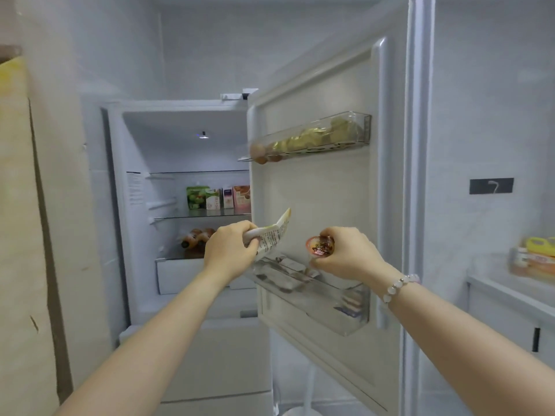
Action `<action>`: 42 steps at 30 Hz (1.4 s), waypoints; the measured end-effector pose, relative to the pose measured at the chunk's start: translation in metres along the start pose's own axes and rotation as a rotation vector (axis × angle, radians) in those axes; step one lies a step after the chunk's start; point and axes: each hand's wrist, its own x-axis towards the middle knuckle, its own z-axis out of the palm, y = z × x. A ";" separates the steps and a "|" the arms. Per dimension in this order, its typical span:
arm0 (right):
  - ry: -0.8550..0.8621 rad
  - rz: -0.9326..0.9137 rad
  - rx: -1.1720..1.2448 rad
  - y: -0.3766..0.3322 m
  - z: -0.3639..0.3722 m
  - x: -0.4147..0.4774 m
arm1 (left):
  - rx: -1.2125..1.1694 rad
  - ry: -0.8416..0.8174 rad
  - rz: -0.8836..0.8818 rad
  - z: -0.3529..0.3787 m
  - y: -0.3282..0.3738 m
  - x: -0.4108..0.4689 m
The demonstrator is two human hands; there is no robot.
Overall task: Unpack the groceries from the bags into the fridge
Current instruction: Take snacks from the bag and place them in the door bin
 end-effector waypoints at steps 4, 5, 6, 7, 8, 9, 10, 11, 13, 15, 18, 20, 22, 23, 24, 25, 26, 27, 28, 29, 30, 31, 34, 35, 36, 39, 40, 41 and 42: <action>-0.199 0.018 -0.064 0.011 0.013 0.024 | -0.025 -0.011 0.009 0.024 -0.016 0.029; -0.246 0.015 -0.089 0.014 0.014 0.031 | -0.051 -0.016 0.006 0.031 -0.019 0.038; -0.286 0.008 -0.114 0.017 0.016 0.038 | -0.087 -0.028 0.001 0.038 -0.023 0.047; -0.321 0.001 -0.137 0.020 0.017 0.045 | -0.126 -0.053 0.000 0.046 -0.026 0.055; -0.351 -0.004 -0.153 0.022 0.019 0.052 | -0.164 -0.091 0.006 0.054 -0.029 0.065; -0.377 -0.006 -0.163 0.023 0.020 0.059 | -0.199 -0.141 0.017 0.061 -0.032 0.073; -0.402 -0.008 -0.172 0.024 0.022 0.065 | -0.230 -0.201 0.027 0.067 -0.035 0.081; -0.426 -0.012 -0.184 0.024 0.023 0.071 | -0.255 -0.268 0.032 0.072 -0.036 0.089; -0.476 -0.028 -0.220 0.025 0.027 0.080 | -0.261 -0.403 0.016 0.081 -0.040 0.105; -0.504 -0.067 -0.282 0.025 0.033 0.085 | -0.224 -0.512 -0.028 0.088 -0.050 0.117; -0.517 -0.110 -0.385 0.027 0.043 0.086 | -0.151 -0.594 -0.043 0.101 -0.070 0.128; -0.536 -0.113 -0.436 0.027 0.048 0.087 | -0.157 -0.617 -0.045 0.110 -0.080 0.130; -0.556 -0.106 -0.488 0.028 0.051 0.089 | -0.180 -0.662 -0.040 0.118 -0.086 0.132; -0.570 -0.100 -0.507 0.028 0.051 0.089 | -0.201 -0.686 -0.042 0.122 -0.087 0.132; -0.591 -0.090 -0.518 0.028 0.053 0.089 | -0.230 -0.708 -0.051 0.128 -0.091 0.133; -0.617 -0.077 -0.517 0.029 0.054 0.088 | -0.246 -0.735 -0.068 0.132 -0.094 0.135; -0.647 -0.060 -0.508 0.030 0.056 0.087 | -0.255 -0.767 -0.087 0.135 -0.096 0.137; -0.672 -0.048 -0.498 0.030 0.058 0.086 | -0.246 -0.802 -0.103 0.137 -0.097 0.139; -0.690 -0.037 -0.490 0.030 0.061 0.085 | -0.230 -0.844 -0.107 0.139 -0.098 0.140; -0.697 -0.032 -0.487 0.030 0.063 0.084 | -0.193 -0.888 -0.106 0.140 -0.099 0.141; -0.694 -0.029 -0.489 0.030 0.065 0.084 | -0.152 -0.921 -0.102 0.141 -0.099 0.143; -0.687 -0.029 -0.495 0.029 0.067 0.084 | -0.092 -0.945 -0.108 0.140 -0.098 0.144; -0.687 -0.026 -0.524 0.024 0.070 0.084 | 0.081 -1.026 -0.058 0.135 -0.087 0.148; -0.690 -0.025 -0.532 0.023 0.070 0.084 | 0.107 -1.059 -0.024 0.135 -0.080 0.147; -0.693 -0.023 -0.534 0.023 0.070 0.084 | 0.116 -1.067 0.011 0.136 -0.074 0.144; -0.699 -0.017 -0.538 0.022 0.072 0.083 | 0.145 -1.092 0.031 0.142 -0.063 0.137; -0.703 -0.012 -0.539 0.023 0.072 0.083 | 0.184 -1.096 0.054 0.146 -0.062 0.134; -0.702 -0.005 -0.543 0.024 0.073 0.082 | 0.242 -1.101 0.075 0.150 -0.061 0.132; -0.701 0.002 -0.550 0.025 0.073 0.082 | 0.292 -1.091 0.106 0.153 -0.060 0.130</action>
